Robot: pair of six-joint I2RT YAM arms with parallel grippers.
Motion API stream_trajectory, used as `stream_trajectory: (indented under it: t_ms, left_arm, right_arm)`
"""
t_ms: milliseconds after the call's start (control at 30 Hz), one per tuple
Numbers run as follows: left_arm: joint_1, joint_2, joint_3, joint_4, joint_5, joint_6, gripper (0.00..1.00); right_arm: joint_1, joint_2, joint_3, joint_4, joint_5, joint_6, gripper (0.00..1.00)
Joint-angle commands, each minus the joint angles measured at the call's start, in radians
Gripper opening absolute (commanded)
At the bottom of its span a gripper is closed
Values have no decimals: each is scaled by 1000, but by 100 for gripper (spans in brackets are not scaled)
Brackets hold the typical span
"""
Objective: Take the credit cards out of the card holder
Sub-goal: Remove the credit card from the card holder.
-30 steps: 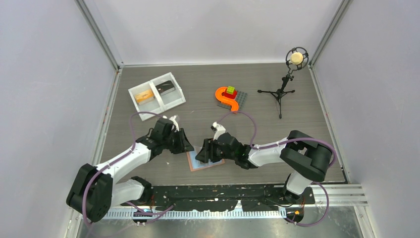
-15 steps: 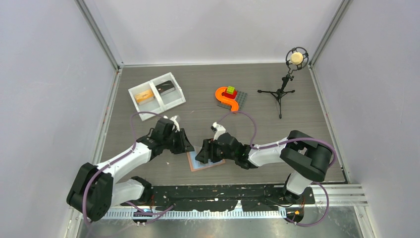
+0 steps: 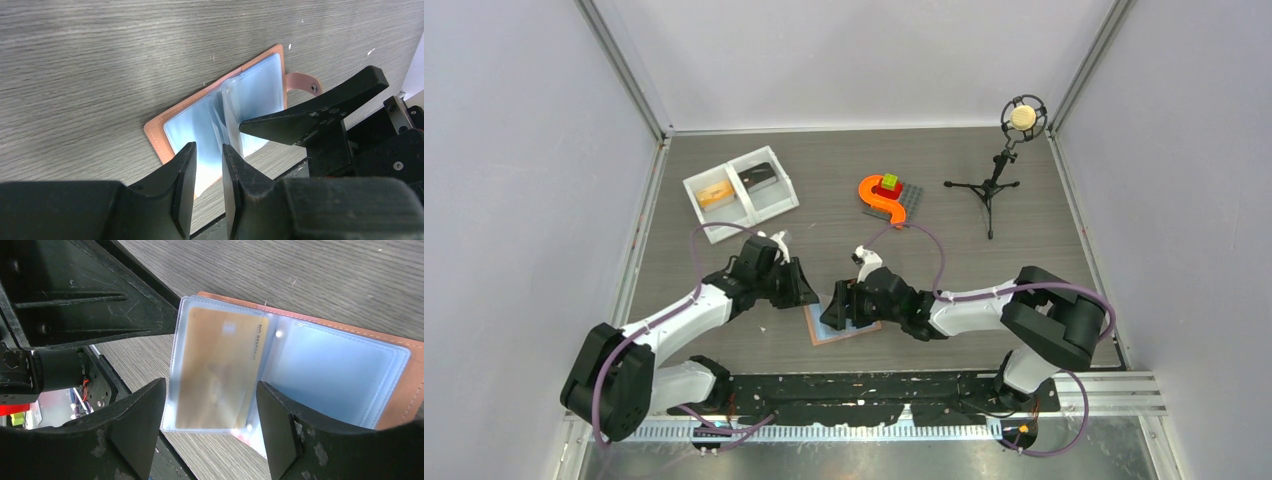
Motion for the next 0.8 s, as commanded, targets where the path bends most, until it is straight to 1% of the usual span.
stream_trajectory:
  t_ms: [0, 167, 233, 500, 767]
  left_arm:
    - [-9, 4, 48, 32, 15, 6, 28]
    - [-18, 12, 56, 30, 12, 6, 28]
    - [-21, 19, 62, 31, 11, 6, 28]
    - [-43, 57, 82, 32, 7, 6, 28]
    - [-63, 63, 101, 27, -13, 6, 28]
  right_arm:
    - [-3, -58, 24, -26, 44, -33, 73]
    - [-1, -87, 24, -63, 61, -45, 72]
    - [0, -93, 25, -72, 94, -50, 72]
    - [6, -116, 28, -126, 143, -66, 67]
    - [11, -214, 26, -269, 258, -76, 65]
